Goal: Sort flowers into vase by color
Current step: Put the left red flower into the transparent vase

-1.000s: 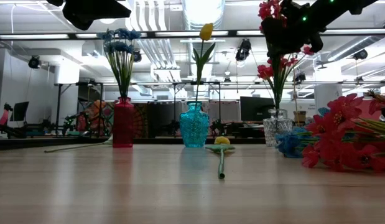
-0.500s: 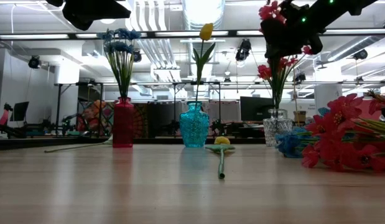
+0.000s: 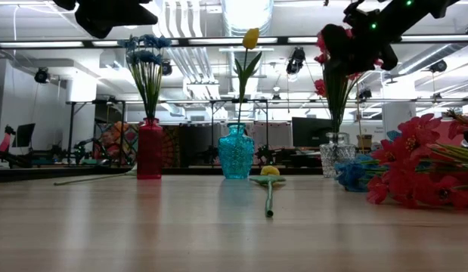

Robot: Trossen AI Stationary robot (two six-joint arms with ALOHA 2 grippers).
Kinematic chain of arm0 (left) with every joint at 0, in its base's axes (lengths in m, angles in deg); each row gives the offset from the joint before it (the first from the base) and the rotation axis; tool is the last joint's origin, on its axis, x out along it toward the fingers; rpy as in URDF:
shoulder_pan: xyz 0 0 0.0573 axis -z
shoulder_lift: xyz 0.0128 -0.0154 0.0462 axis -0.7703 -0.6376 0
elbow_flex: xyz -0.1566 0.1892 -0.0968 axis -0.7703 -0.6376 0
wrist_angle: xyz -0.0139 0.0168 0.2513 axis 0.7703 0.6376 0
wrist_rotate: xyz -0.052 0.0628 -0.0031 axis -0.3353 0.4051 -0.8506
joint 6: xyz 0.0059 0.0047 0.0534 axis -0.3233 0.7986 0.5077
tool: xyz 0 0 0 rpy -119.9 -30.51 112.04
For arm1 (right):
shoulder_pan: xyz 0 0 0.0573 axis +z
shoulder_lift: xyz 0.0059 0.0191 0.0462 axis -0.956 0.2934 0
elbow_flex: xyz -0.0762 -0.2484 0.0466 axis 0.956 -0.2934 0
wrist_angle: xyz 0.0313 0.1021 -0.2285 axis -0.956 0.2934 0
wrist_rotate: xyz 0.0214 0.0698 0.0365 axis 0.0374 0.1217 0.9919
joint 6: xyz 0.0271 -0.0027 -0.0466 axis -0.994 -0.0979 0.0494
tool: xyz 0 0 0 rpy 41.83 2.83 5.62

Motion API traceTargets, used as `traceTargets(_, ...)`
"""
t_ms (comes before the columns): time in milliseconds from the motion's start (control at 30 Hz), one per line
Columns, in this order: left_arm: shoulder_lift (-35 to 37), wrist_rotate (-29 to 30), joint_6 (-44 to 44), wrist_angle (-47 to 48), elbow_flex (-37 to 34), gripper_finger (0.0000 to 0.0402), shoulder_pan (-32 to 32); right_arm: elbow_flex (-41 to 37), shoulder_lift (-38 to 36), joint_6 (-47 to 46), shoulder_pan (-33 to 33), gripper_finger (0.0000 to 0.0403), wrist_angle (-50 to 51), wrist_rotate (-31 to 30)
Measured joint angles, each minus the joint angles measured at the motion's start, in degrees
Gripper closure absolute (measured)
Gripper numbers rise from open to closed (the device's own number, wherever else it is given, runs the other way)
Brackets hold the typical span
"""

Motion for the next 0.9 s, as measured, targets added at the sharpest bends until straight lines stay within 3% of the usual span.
traceTargets(467, 0.12, -0.23, -9.77, 9.26, 0.01, 0.0217, 0.00, 0.04, -2.68, -7.61, 0.00, 0.0153, 7.95, 4.58)
traceTargets(733, 0.99, -0.45, -19.50, 19.47, 0.02, 0.0217, 0.01, 0.04, -4.55, -11.16, 0.02, 0.0142, 13.04, 7.67)
traceTargets(900, 1.77, -5.33, -27.34, 26.86, 0.02, 0.0217, 0.00, 0.04, -6.07, -13.51, 0.00, 0.0142, 16.26, 9.64)
